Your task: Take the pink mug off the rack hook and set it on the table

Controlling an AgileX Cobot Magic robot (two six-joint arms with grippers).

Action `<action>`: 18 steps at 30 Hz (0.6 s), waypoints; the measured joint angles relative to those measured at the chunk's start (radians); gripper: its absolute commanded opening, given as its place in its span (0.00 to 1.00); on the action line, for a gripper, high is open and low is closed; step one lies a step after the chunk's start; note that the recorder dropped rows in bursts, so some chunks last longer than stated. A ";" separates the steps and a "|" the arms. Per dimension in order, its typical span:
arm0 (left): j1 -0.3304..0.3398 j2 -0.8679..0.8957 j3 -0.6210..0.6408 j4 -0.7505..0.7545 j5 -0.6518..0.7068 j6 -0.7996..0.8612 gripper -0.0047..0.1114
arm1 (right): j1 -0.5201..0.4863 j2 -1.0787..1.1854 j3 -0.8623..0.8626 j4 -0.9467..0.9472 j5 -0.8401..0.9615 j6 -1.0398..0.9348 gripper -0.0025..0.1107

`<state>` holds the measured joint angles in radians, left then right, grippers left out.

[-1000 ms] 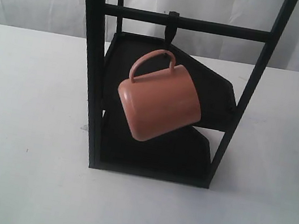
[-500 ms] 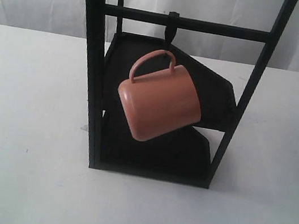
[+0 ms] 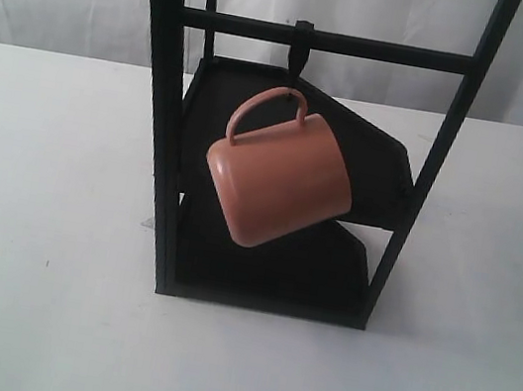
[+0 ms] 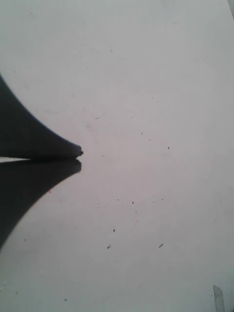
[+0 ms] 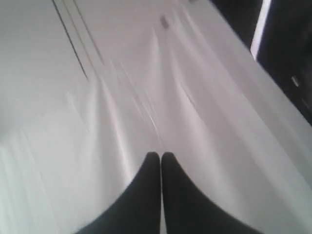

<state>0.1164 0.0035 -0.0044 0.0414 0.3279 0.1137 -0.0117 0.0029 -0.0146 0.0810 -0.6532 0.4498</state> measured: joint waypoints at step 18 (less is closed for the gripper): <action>0.000 0.000 0.000 0.000 0.000 0.000 0.04 | 0.000 0.474 -0.306 0.002 0.799 -0.576 0.03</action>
<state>0.1164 0.0035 -0.0044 0.0414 0.3279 0.1137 -0.0117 0.4769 -0.3206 0.0833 0.1457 -0.1266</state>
